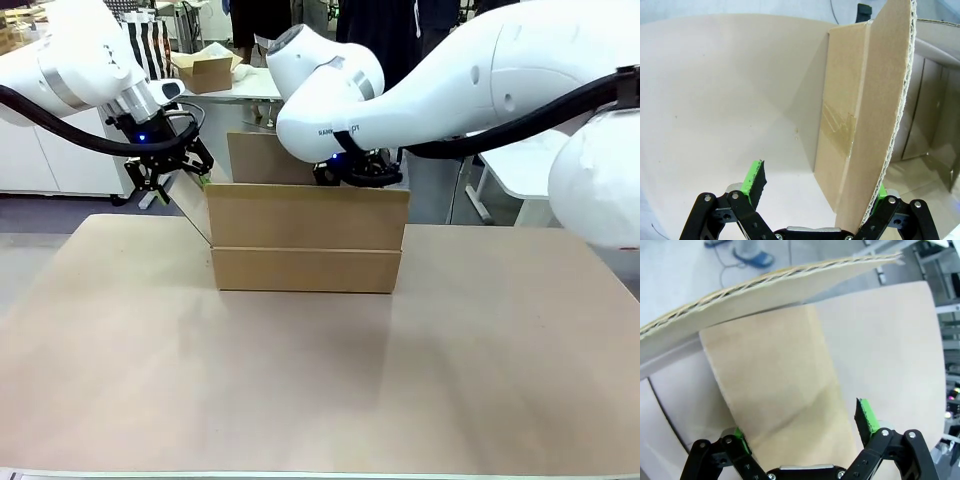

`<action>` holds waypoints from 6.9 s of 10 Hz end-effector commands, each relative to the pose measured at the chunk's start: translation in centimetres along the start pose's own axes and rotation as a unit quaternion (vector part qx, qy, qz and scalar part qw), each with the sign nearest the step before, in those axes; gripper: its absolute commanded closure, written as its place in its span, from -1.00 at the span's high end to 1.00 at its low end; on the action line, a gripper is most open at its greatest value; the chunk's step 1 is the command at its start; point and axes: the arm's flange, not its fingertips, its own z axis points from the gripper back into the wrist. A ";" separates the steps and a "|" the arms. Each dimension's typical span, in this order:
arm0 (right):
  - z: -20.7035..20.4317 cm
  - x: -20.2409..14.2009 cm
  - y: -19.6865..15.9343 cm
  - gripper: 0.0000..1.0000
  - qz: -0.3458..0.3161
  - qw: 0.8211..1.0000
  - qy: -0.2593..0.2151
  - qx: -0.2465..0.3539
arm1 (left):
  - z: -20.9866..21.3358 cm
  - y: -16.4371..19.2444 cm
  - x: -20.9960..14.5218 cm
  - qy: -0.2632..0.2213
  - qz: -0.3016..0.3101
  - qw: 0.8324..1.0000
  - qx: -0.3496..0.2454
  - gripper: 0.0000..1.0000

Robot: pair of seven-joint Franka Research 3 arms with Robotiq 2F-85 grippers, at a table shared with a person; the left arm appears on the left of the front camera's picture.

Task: Pack the gift set into the box.
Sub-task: Place both hands on the side flaps of the Package Box and spread them outward, then lift both hands away from the flaps of the Package Box.

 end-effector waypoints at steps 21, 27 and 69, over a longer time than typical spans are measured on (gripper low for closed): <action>-9.5 2.4 -23.6 1.00 0.180 0.863 0.180 0.437 | 0.0 0.0 -0.2 0.000 0.006 1.000 0.007 1.00; -12.0 2.7 -24.7 1.00 0.154 0.846 0.169 0.481 | 0.0 0.0 -0.2 0.000 0.006 1.000 0.007 1.00; -12.0 2.7 -24.7 1.00 0.154 0.846 0.169 0.481 | 0.0 0.0 -0.2 0.000 0.006 1.000 0.007 1.00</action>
